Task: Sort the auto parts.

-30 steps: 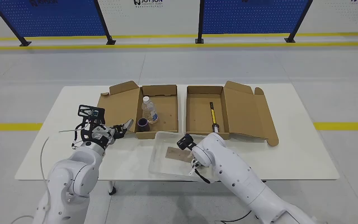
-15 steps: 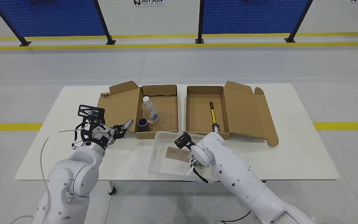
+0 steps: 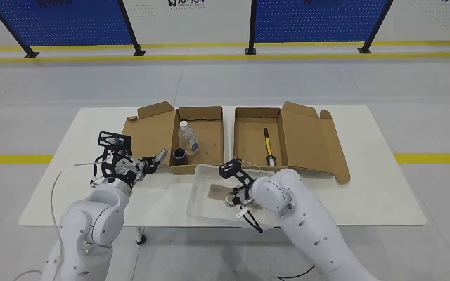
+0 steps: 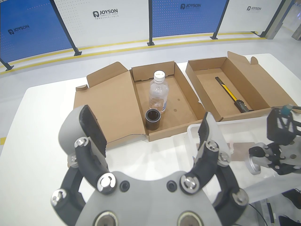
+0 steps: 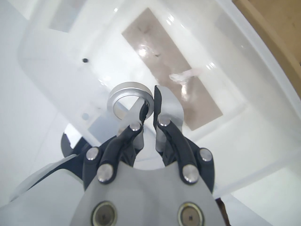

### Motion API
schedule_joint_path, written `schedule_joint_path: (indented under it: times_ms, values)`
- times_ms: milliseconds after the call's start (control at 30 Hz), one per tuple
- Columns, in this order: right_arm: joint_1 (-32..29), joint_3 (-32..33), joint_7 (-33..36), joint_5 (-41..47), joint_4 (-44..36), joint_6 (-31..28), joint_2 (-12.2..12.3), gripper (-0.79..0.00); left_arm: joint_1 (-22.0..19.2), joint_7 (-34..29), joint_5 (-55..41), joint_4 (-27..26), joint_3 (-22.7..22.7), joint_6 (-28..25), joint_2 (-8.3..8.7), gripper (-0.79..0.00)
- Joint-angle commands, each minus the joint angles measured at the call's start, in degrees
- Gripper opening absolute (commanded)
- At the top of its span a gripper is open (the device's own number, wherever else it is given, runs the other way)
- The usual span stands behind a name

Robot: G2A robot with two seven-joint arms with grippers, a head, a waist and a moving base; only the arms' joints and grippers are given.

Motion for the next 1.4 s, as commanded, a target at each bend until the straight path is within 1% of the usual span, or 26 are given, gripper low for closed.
schedule_joint_path:
  times_ms: [0,200,400,733,867,1000,1133,1200,1367]
  values:
    - [-1.7,2.6,-1.7,5.7,-1.4,-1.0,0.3,-0.785,0.0,0.0,0.0,0.0,0.0,0.0,0.0,0.0]
    - [-4.4,7.1,-5.4,17.6,-2.0,-4.1,0.8,-0.785,0.0,0.0,0.0,0.0,0.0,0.0,0.0,0.0]
    - [-5.2,8.0,-7.8,24.5,-0.6,-6.0,1.1,-0.785,0.0,0.0,0.0,0.0,0.0,0.0,0.0,0.0]
    - [-3.6,7.7,-11.2,26.5,0.4,-6.1,1.5,-0.785,0.0,0.0,0.0,0.0,0.0,0.0,0.0,0.0]
    - [-2.6,8.3,-14.3,24.9,-0.6,-4.6,1.7,-0.785,0.0,0.0,0.0,0.0,0.0,0.0,0.0,0.0]
    - [-1.3,9.7,-18.6,20.7,-2.8,-1.3,2.1,-0.785,0.0,0.0,0.0,0.0,0.0,0.0,0.0,0.0]
    - [0.5,10.4,-21.4,12.3,-4.7,3.9,2.4,-0.785,0.0,0.0,0.0,0.0,0.0,0.0,0.0,0.0]
    - [1.6,10.2,-22.5,6.7,-4.9,6.7,2.6,-0.785,0.0,0.0,0.0,0.0,0.0,0.0,0.0,0.0]
    - [4.9,8.5,-24.3,-3.5,-1.1,12.7,2.5,-0.785,0.0,0.0,0.0,0.0,0.0,0.0,0.0,0.0]
